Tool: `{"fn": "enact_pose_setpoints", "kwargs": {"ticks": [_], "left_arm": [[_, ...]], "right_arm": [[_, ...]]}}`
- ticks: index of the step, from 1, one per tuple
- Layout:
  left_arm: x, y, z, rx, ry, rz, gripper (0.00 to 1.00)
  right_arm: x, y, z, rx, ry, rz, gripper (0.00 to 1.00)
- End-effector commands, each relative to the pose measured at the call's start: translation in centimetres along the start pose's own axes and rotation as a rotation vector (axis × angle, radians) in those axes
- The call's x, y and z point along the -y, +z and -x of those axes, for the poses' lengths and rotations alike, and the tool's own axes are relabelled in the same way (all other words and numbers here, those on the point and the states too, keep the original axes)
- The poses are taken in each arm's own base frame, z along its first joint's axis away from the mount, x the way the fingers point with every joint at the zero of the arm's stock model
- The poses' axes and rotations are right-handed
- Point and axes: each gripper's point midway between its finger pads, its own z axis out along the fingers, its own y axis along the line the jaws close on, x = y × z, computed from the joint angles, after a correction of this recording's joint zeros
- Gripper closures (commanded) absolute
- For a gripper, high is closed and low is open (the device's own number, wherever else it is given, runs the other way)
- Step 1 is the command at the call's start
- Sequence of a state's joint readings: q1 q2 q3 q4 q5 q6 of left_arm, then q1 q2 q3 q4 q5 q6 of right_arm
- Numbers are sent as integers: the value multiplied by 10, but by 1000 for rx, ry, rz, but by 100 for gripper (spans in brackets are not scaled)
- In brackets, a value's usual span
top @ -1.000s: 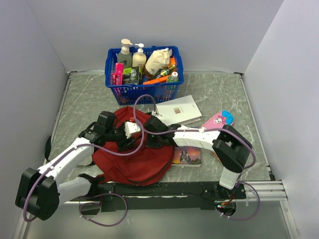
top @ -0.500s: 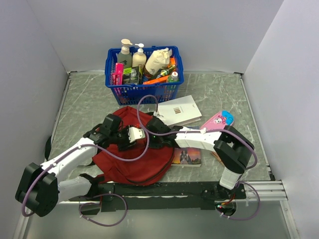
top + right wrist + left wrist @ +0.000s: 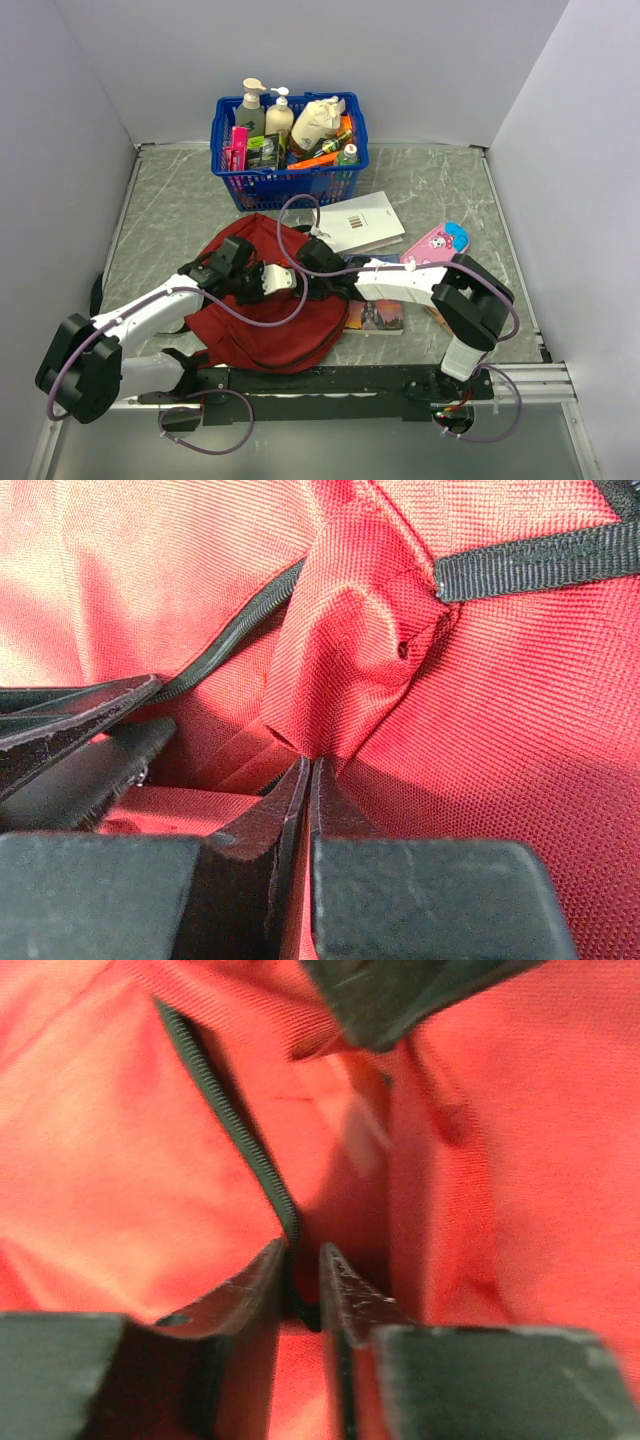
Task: Pack the student bag
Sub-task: Unzip the student bag at the center of the board, then pick up the personal item from the center of the board.
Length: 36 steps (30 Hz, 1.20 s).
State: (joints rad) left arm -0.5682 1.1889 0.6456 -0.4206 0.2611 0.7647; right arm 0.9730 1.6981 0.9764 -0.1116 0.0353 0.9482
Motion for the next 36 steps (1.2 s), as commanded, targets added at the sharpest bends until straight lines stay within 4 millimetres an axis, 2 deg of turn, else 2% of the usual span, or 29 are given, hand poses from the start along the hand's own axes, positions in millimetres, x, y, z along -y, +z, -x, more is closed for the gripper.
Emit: {"fn": "enact_pose_setpoints", "kwargs": {"ticks": [1,2,4,7,9,11,14,15,18,20,21,22,23,24,25,27,28,29,31,35,36], "left_arm": [[-37,-18,14,-1,-30,175,89],[-47,-23,18,9,-39,226,98],[-67,-39,32,63,-79,340,99],[-72,-56,40,135,-77,397,99],[-60,-57,46,183,-83,355,99],[-41,-55,47,215,-137,277,99],[-20,-51,44,234,-193,200,99],[-9,-47,42,244,-192,158,99],[1,-45,41,279,-197,141,99],[3,-45,41,288,-194,139,99],[2,-45,41,286,-202,141,99],[2,-45,41,285,-203,141,99],[1,-45,42,286,-206,142,99],[1,-46,44,292,-204,139,99],[1,-46,45,296,-202,138,99],[-1,-48,46,302,-200,149,99],[-3,-48,46,304,-203,161,99],[-5,-50,47,306,-207,171,99],[-10,-53,52,325,-221,197,99],[-16,-62,63,366,-244,214,99],[-15,-62,64,366,-252,206,99]], "right_arm": [[17,-6,-25,-70,-36,-29,96],[16,-7,-24,-68,-34,-25,96],[16,-7,-24,-66,-43,-21,96],[14,-7,-22,-59,-49,-12,96],[7,-10,-23,-64,-53,25,96],[0,-16,-15,-34,-61,54,95],[-7,-31,-1,11,-68,92,88],[-10,-36,5,30,-67,112,76],[-9,-55,23,83,-54,146,46],[0,-71,42,131,-28,134,38],[16,-75,44,132,-8,78,33],[29,-88,61,186,39,43,27],[44,-95,65,204,63,-14,19],[62,-104,75,261,87,-82,17],[87,-121,77,277,125,-150,17],[118,-137,81,322,209,-216,18],[142,-150,71,333,250,-267,19],[170,-159,77,373,341,-331,20],[205,-179,67,415,436,-426,20],[260,-211,62,488,606,-588,20],[267,-216,61,490,630,-611,21]]}}
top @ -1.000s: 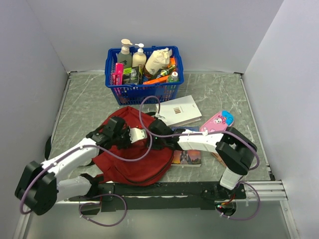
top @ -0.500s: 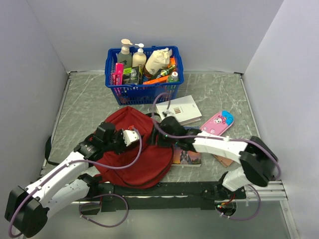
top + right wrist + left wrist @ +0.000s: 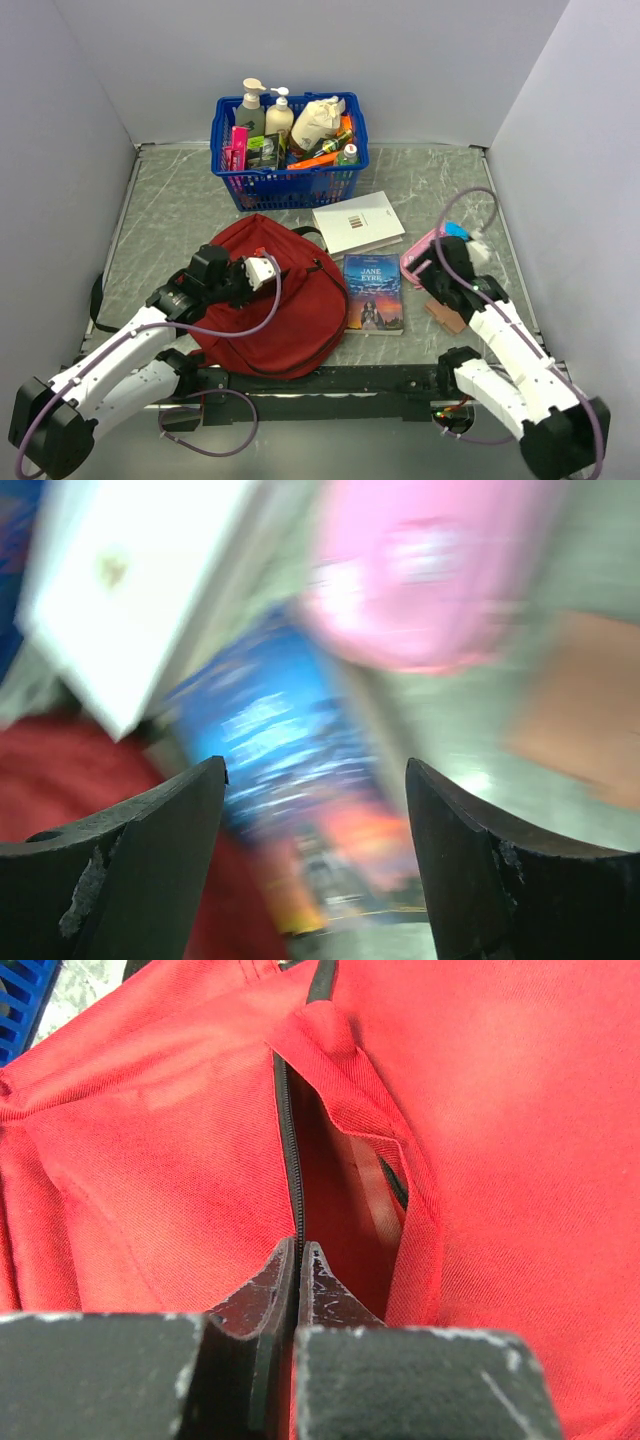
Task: Pack the student bag
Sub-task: Pick up the personal item from the center of the board.
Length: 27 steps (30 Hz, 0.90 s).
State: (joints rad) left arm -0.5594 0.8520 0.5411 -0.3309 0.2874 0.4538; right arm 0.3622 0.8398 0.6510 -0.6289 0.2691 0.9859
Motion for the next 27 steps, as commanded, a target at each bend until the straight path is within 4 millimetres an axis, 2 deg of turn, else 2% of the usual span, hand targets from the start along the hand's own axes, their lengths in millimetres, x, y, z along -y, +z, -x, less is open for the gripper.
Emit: {"fn": "enact_pose_setpoints", "kwargs": {"ticks": [1,6,12,16,20,23,27], "left_arm": [[-9,-7,34,105,-28,27,99],[-8,-8,33,105,-23,30,99],[-2,-12,39,144,-42,6,99],[1,-14,42,167,-32,-2,99],[2,-16,44,173,-25,-8,99],[2,-17,45,174,-26,-11,99],[3,-17,50,188,-18,-18,99]], "right_arm": [[72,-6,12,25,87,-269,21],[119,-9,35,67,167,-433,21],[151,-12,45,41,241,-523,17],[153,0,29,-47,277,-532,17],[157,21,9,-110,321,-524,14],[159,29,0,-132,348,-529,10],[160,39,-2,-126,353,-514,6]]}}
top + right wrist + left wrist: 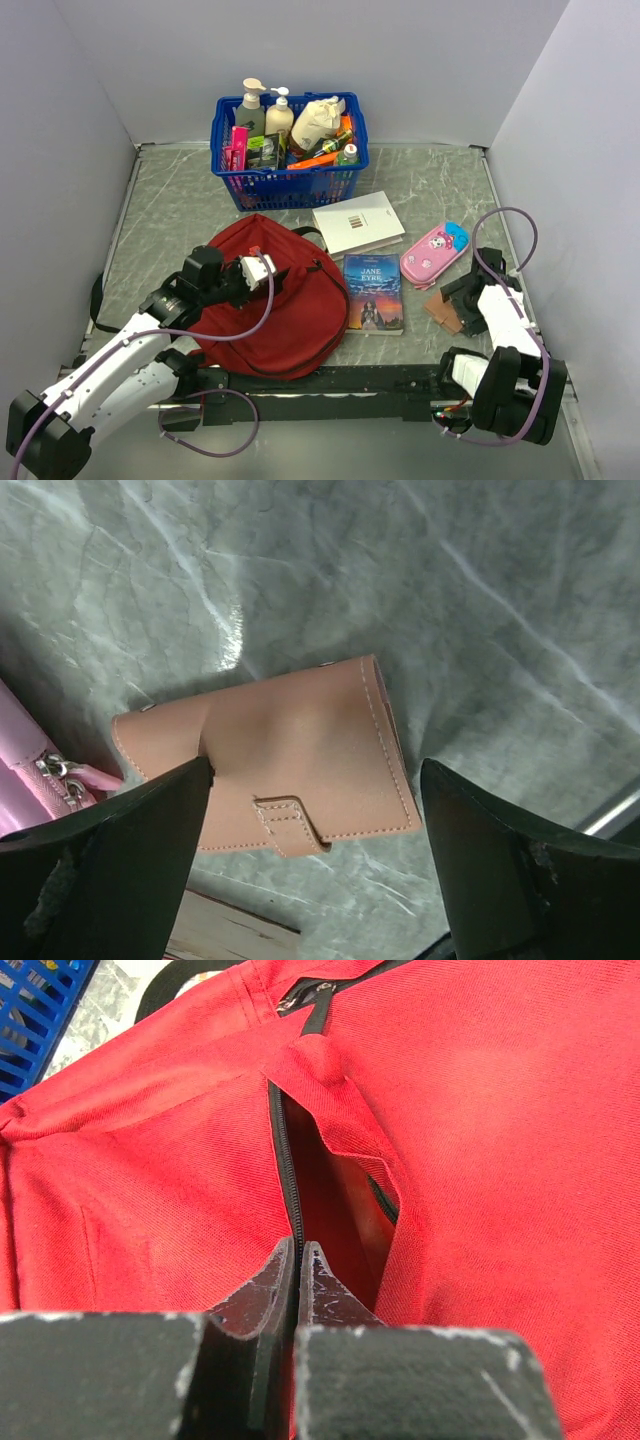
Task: Pack the student bag
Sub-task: Pick up the personal item from the center of the board.
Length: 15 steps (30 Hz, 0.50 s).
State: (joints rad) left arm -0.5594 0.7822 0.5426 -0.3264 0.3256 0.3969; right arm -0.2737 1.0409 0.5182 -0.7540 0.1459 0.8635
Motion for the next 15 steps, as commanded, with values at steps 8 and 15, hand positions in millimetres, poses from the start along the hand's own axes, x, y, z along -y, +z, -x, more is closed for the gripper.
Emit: {"fn": "enact_pose_setpoints", "kwargs": {"ticks": [8,15], "left_arm": [[2,-1,28,99,28,-33,99],[1,0,33,111,38,-37,99]], "right_arm": [[-36,11,-12,4,26,247,1],[-43,5,-24,-1,0,299,25]]}}
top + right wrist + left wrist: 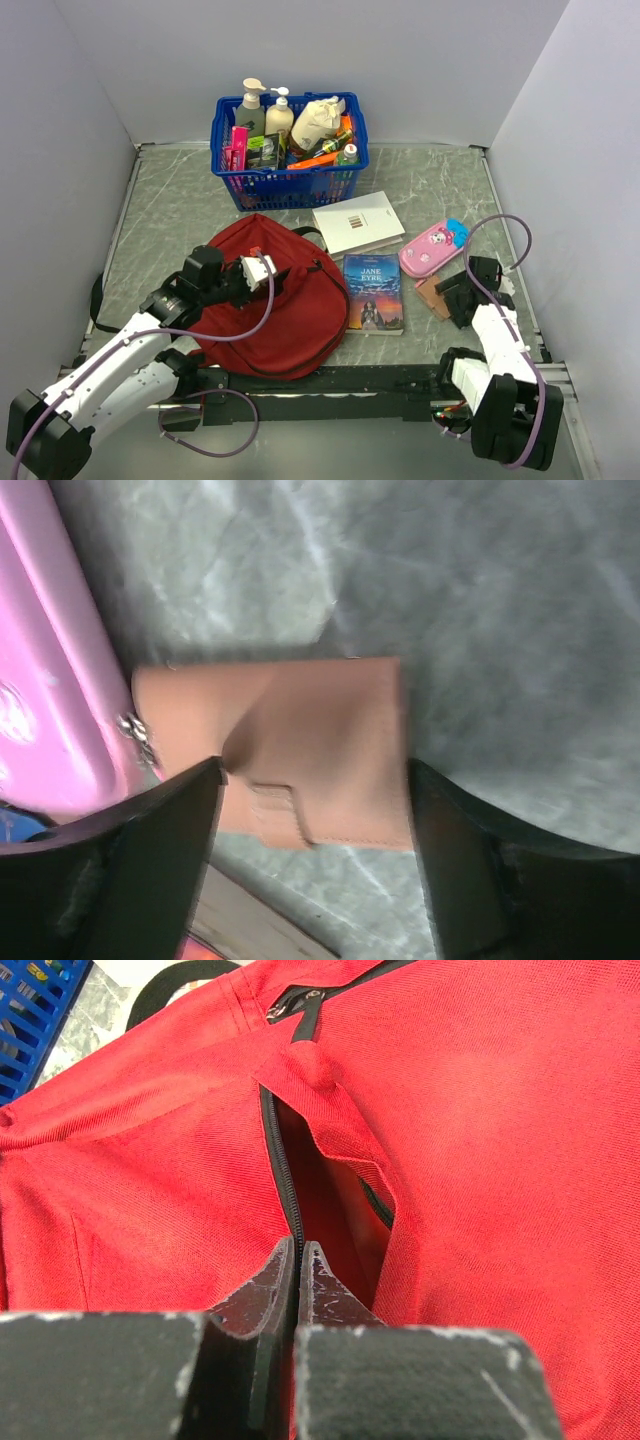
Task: Pack the student bag
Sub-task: Pick up the personal item from the center of the board.
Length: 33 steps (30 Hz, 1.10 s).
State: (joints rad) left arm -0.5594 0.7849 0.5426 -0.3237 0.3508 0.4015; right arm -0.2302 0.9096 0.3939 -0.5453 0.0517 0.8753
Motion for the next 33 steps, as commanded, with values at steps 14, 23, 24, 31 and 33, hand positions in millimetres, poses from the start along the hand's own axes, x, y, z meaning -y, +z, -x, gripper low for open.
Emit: {"fn": "enact_pose_setpoints", "kwargs": {"ticks": [14,23,24,31,33], "left_arm": [[0,-2,39,122,36,-37,98],[-3,-1,40,141,36,-19,98],[-3,-1,42,146,36,-18,98],[-4,1,43,156,32,-16,98],[-3,1,42,154,30,-19,98]], "right_arm": [[-14,-30,-19,15,-14,162,100],[-77,-122,-22,43,-172,482,100],[-87,-137,-22,45,-189,529,100],[-135,-201,-49,-59,-306,786,100],[-147,-223,-53,-69,-336,857,100]]}}
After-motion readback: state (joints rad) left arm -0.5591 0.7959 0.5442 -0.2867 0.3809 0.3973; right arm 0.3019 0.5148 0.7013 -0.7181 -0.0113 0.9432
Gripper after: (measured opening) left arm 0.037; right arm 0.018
